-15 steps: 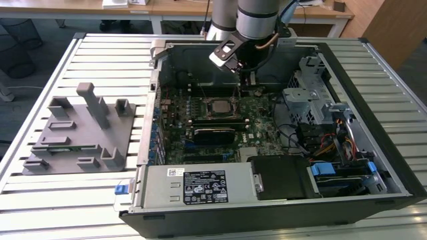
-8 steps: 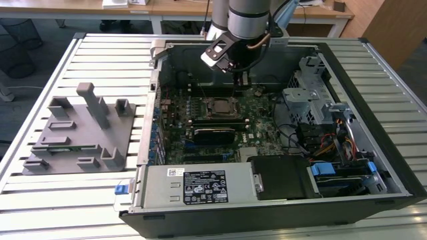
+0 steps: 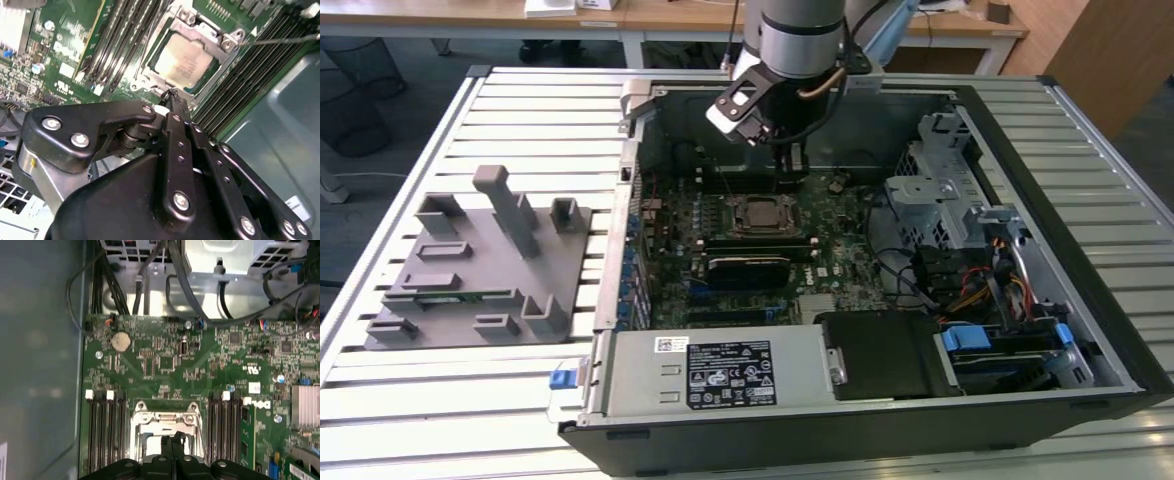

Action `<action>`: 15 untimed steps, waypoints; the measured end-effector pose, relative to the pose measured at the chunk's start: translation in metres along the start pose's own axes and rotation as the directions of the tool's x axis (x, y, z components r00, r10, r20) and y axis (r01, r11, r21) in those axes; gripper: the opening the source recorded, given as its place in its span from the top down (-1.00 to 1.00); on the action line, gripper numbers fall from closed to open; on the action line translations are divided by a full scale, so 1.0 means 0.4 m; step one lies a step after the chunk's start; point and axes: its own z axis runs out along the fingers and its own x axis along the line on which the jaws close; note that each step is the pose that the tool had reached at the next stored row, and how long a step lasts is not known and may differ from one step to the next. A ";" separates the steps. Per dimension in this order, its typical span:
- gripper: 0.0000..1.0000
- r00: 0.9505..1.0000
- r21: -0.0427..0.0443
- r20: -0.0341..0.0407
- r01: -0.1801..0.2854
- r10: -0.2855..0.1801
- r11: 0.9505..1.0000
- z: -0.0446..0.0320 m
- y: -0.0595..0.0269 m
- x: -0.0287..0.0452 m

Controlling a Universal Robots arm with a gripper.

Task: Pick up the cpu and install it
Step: 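Close the cpu cover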

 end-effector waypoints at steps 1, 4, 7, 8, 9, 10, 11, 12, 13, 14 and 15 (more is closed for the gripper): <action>0.79 1.000 0.000 0.000 0.000 0.000 1.000 0.001 -0.006 0.000; 0.79 1.000 0.000 0.000 0.000 0.000 1.000 0.006 -0.027 0.000; 0.79 1.000 0.000 0.000 0.000 0.000 1.000 0.016 -0.045 0.001; 0.79 1.000 0.000 0.000 0.000 0.000 1.000 0.020 -0.054 0.001; 0.79 1.000 0.000 0.000 0.000 0.000 1.000 0.023 -0.065 0.001; 0.79 1.000 0.000 0.000 0.000 0.000 1.000 0.026 -0.073 0.001; 0.79 1.000 0.000 0.000 0.000 0.000 1.000 0.029 -0.079 0.001; 0.79 1.000 0.000 0.000 0.000 0.000 1.000 0.031 -0.083 0.001; 0.79 1.000 0.000 0.000 0.000 0.000 1.000 0.033 -0.086 0.001; 0.79 1.000 0.000 0.000 0.000 0.000 1.000 0.036 -0.089 0.002; 0.79 1.000 0.000 0.000 0.000 0.000 1.000 0.039 -0.092 0.002</action>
